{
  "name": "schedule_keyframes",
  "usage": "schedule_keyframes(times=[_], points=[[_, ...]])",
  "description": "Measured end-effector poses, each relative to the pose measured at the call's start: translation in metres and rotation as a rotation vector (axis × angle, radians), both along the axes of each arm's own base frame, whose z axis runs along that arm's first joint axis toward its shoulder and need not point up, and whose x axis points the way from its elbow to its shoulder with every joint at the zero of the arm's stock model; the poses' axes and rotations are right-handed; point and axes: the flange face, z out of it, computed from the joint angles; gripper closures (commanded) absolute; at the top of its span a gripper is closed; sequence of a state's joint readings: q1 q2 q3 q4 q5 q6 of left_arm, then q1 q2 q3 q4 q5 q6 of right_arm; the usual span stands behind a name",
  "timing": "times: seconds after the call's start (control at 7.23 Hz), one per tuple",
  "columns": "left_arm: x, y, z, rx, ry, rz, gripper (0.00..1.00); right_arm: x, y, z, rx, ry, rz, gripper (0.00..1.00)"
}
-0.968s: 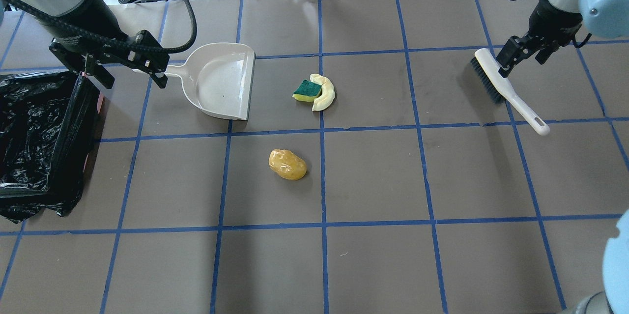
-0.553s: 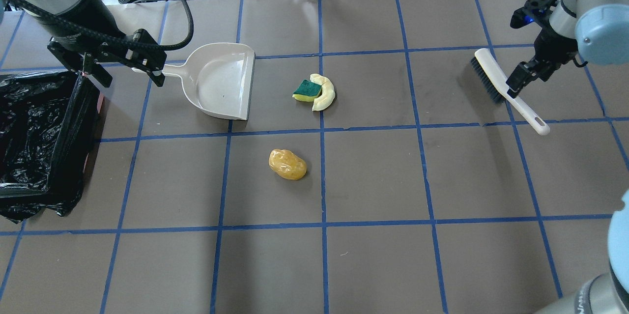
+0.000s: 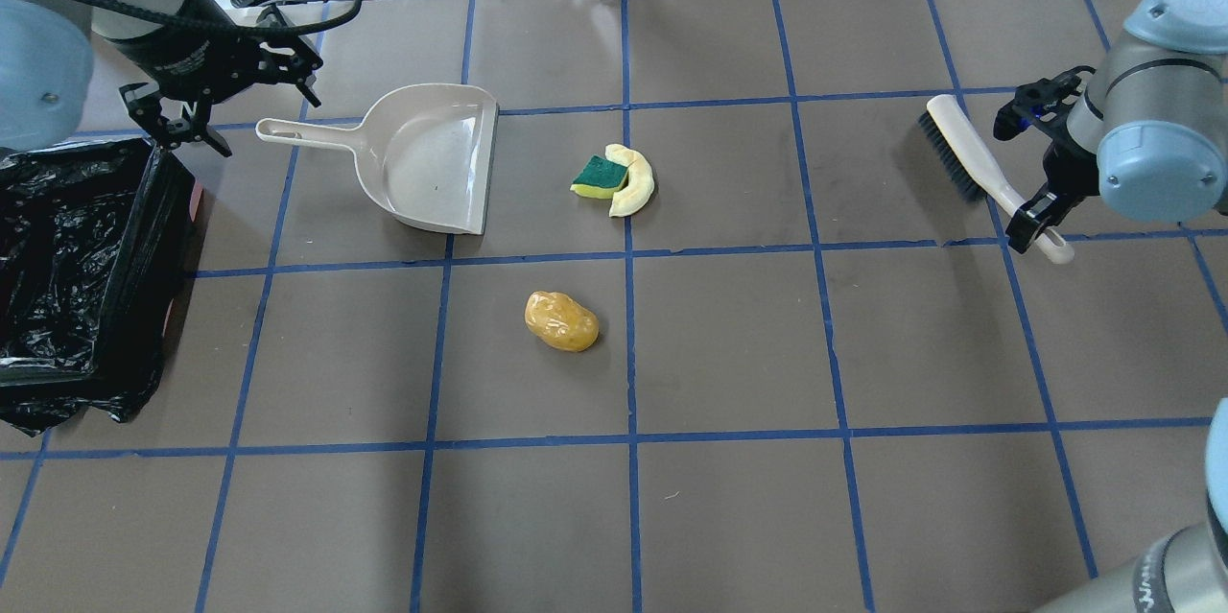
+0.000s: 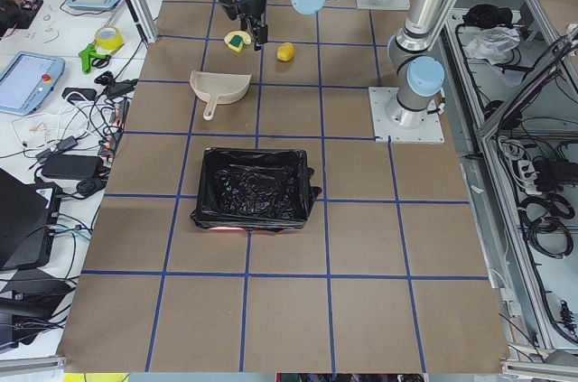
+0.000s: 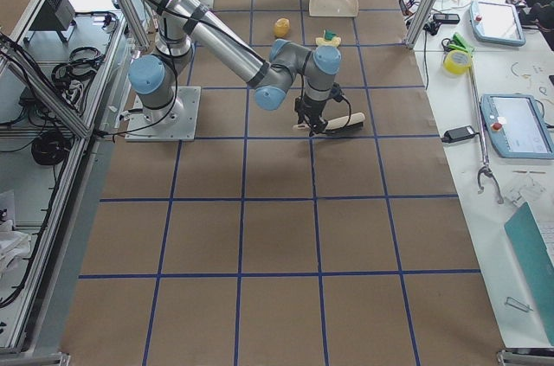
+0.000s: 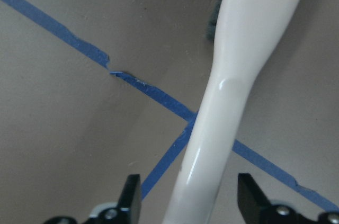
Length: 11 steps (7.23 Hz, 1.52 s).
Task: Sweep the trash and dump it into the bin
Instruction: 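Lift the white brush with the right gripper and move it toward the sponge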
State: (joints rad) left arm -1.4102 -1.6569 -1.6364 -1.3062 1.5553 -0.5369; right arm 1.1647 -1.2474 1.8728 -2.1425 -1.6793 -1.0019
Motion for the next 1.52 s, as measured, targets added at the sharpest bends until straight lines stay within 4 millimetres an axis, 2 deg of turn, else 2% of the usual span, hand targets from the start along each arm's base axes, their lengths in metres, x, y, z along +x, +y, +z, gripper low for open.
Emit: schedule_keyframes(times=[0.14, 0.41, 0.69, 0.83, 0.97, 1.11, 1.38, 1.52], points=[[0.005, -0.011, -0.02, -0.004, 0.01, 0.147, 0.0, -0.001, -0.001, 0.001, -0.004, 0.002, -0.009, 0.85], [0.016, -0.033, -0.059, -0.04, -0.01, 0.338, 0.0, -0.002, -0.005, 0.009, -0.021, 0.012, -0.049, 0.85], [0.024, -0.059, -0.089, -0.061, -0.014, 0.441, 0.0, 0.006, -0.011, 0.041, -0.026, 0.017, -0.162, 0.85], [0.027, -0.075, -0.099, -0.075, -0.008, 0.49, 0.02, 0.027, -0.016, 0.061, -0.01, 0.017, -0.227, 0.85], [0.03, -0.089, -0.11, -0.08, -0.002, 0.536, 0.02, 0.061, -0.022, 0.074, -0.011, 0.025, -0.262, 0.85], [0.033, -0.103, -0.123, -0.075, 0.004, 0.577, 0.07, 0.098, -0.027, 0.079, -0.016, 0.034, -0.309, 0.85], [0.042, -0.121, -0.143, -0.062, -0.004, 0.626, 0.03, 0.18, -0.026, 0.073, -0.024, 0.047, -0.412, 0.86], [0.05, -0.127, -0.154, -0.052, -0.022, 0.641, 0.03, 0.221, -0.022, 0.065, -0.023, 0.053, -0.468, 0.89]])
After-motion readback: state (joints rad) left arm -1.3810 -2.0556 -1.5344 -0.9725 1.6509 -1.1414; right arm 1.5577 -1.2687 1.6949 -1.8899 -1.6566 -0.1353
